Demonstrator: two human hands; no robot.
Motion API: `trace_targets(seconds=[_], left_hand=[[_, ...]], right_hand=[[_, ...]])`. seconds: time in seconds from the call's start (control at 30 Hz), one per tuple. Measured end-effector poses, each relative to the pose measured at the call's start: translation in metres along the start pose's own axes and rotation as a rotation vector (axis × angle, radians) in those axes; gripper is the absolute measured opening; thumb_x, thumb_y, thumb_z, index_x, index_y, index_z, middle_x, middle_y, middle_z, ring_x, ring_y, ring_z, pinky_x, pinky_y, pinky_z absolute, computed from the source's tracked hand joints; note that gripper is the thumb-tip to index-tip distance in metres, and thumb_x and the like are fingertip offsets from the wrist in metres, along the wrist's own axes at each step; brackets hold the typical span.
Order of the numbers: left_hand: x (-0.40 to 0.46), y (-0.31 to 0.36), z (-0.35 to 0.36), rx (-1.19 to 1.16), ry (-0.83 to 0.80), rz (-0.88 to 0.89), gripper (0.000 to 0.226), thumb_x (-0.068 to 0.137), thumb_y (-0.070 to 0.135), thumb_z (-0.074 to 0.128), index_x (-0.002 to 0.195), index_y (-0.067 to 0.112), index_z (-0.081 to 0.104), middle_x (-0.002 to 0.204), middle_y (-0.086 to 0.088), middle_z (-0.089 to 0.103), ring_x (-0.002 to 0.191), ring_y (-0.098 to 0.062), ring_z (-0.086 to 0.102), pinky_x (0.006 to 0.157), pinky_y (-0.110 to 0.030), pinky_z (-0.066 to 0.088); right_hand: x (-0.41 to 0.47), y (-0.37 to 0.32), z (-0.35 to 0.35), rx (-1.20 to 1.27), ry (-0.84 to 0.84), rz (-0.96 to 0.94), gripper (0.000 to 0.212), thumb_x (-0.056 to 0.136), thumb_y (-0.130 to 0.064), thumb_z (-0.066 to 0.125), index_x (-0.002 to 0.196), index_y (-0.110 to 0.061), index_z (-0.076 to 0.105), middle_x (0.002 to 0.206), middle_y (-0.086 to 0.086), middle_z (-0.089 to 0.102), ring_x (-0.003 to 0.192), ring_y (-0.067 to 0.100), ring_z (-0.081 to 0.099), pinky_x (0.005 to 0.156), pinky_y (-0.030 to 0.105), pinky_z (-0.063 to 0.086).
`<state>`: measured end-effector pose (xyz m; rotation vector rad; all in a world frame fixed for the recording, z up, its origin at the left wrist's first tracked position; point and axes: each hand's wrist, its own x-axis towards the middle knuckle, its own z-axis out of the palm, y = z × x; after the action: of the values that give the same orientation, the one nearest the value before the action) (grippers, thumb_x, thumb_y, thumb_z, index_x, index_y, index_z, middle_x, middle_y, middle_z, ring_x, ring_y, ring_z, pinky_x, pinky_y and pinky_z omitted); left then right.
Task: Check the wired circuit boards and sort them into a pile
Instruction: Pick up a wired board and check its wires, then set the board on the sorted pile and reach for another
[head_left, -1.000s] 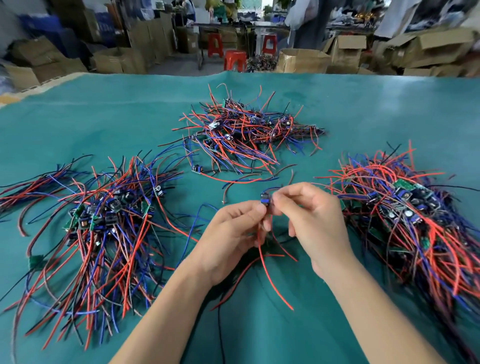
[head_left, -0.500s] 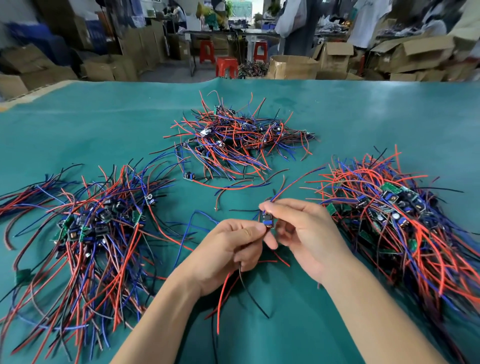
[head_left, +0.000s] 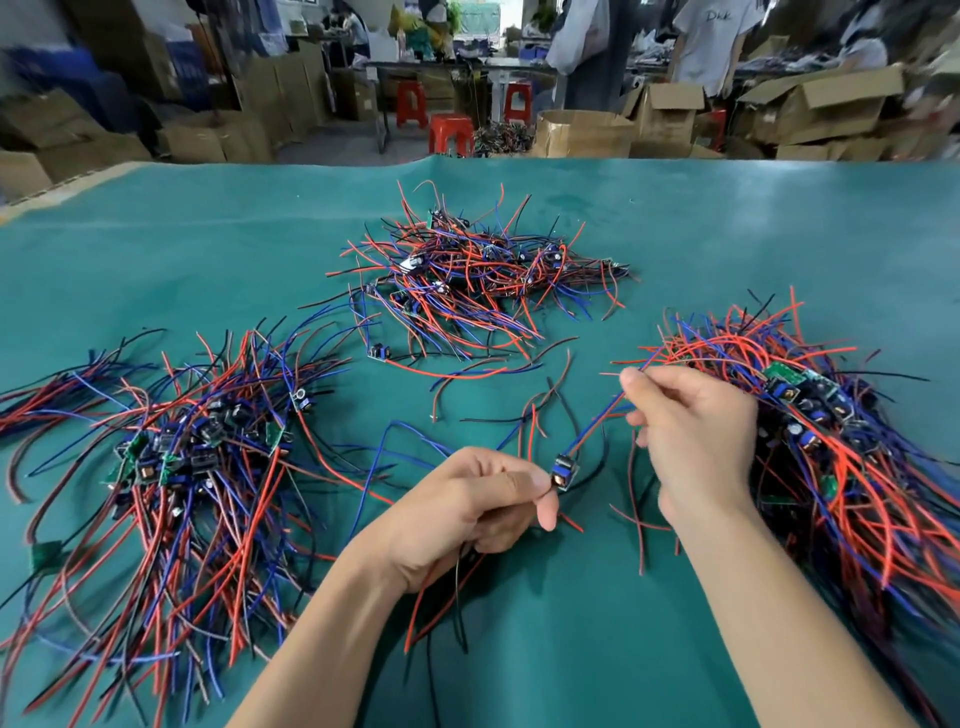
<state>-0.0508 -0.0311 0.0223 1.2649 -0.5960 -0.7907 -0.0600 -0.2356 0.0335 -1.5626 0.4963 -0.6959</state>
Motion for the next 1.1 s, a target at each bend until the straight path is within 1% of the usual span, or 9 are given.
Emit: trace_targets(seconds=[0.2, 0.3, 0.4, 0.53, 0.67, 0.77, 0.83, 0.93, 1.1], left_hand=[[-0.001, 0.001, 0.000, 0.033, -0.015, 0.022, 0.030, 0.095, 0.022, 0.053, 0.072, 0.008, 0.066, 0.046, 0.004, 0.027, 0.046, -0.013, 0.017, 0.048, -0.026, 0.017], [-0.002, -0.001, -0.002, 0.050, -0.054, 0.040, 0.028, 0.097, 0.021, 0.053, 0.076, 0.008, 0.066, 0.043, 0.004, 0.028, 0.046, -0.016, 0.017, 0.051, -0.030, 0.016], [0.000, -0.003, -0.003, 0.061, -0.042, 0.066, 0.028, 0.098, 0.022, 0.052, 0.079, 0.010, 0.068, 0.042, 0.004, 0.033, 0.046, -0.017, 0.019, 0.051, -0.030, 0.017], [0.006, -0.005, -0.005, -0.016, 0.234, 0.169, 0.027, 0.098, 0.026, 0.054, 0.088, 0.008, 0.071, 0.054, -0.001, 0.046, 0.051, -0.011, 0.032, 0.049, -0.021, 0.026], [0.009, -0.008, -0.006, -0.027, 0.304, 0.207, 0.026, 0.097, 0.026, 0.054, 0.087, 0.009, 0.070, 0.059, -0.001, 0.050, 0.053, -0.012, 0.035, 0.051, -0.020, 0.031], [0.009, -0.009, -0.006, 0.017, 0.288, 0.221, 0.028, 0.097, 0.025, 0.056, 0.072, 0.013, 0.063, 0.063, -0.001, 0.054, 0.056, -0.014, 0.036, 0.052, -0.022, 0.031], [0.009, -0.008, -0.006, 0.043, 0.285, 0.221, 0.027, 0.095, 0.025, 0.054, 0.073, 0.016, 0.066, 0.064, -0.002, 0.056, 0.054, -0.014, 0.037, 0.052, -0.023, 0.031], [0.008, -0.006, -0.006, 0.064, 0.263, 0.187, 0.025, 0.097, 0.026, 0.053, 0.086, 0.015, 0.072, 0.061, -0.005, 0.060, 0.049, -0.013, 0.040, 0.050, -0.023, 0.032], [0.004, 0.000, -0.006, 0.019, 0.204, 0.113, 0.028, 0.104, 0.014, 0.045, 0.095, 0.002, 0.069, 0.068, -0.011, 0.069, 0.046, -0.014, 0.049, 0.050, -0.018, 0.042]], right_hand=[[-0.006, -0.011, 0.000, 0.535, -0.084, 0.525, 0.019, 0.094, -0.013, 0.069, 0.075, -0.012, 0.069, 0.064, -0.002, 0.068, 0.045, 0.002, 0.057, 0.041, 0.014, 0.042], [-0.004, -0.015, 0.000, 0.662, -0.046, 0.614, 0.019, 0.097, -0.015, 0.065, 0.079, -0.015, 0.064, 0.061, -0.005, 0.066, 0.041, 0.000, 0.052, 0.038, 0.012, 0.036], [-0.001, -0.014, -0.003, 0.707, 0.025, 0.559, 0.023, 0.100, -0.021, 0.061, 0.079, -0.013, 0.063, 0.063, -0.003, 0.064, 0.042, 0.001, 0.053, 0.040, 0.013, 0.040], [-0.001, -0.016, -0.003, 0.503, -0.012, 0.405, 0.038, 0.104, -0.034, 0.052, 0.089, -0.004, 0.071, 0.071, 0.008, 0.070, 0.052, 0.011, 0.065, 0.049, 0.021, 0.052], [-0.028, -0.013, 0.018, 0.051, -0.504, 0.109, 0.023, 0.093, -0.034, 0.068, 0.083, -0.016, 0.078, 0.074, 0.002, 0.074, 0.064, 0.015, 0.065, 0.057, 0.029, 0.048], [-0.043, -0.011, 0.025, 0.030, -0.736, -0.002, 0.012, 0.086, -0.026, 0.076, 0.090, -0.016, 0.078, 0.069, 0.007, 0.073, 0.064, 0.020, 0.067, 0.062, 0.022, 0.048], [-0.040, -0.011, 0.021, 0.083, -0.748, -0.040, 0.007, 0.085, -0.016, 0.078, 0.088, -0.010, 0.078, 0.064, 0.013, 0.071, 0.060, 0.022, 0.066, 0.064, 0.018, 0.048], [-0.037, -0.009, 0.019, 0.072, -0.643, -0.070, 0.009, 0.078, -0.017, 0.084, 0.086, -0.014, 0.081, 0.068, 0.002, 0.073, 0.065, 0.014, 0.061, 0.071, 0.023, 0.048], [-0.033, -0.009, 0.021, 0.258, -0.437, 0.034, 0.011, 0.075, -0.014, 0.082, 0.085, -0.010, 0.080, 0.072, -0.001, 0.071, 0.061, 0.008, 0.054, 0.058, 0.017, 0.044]])
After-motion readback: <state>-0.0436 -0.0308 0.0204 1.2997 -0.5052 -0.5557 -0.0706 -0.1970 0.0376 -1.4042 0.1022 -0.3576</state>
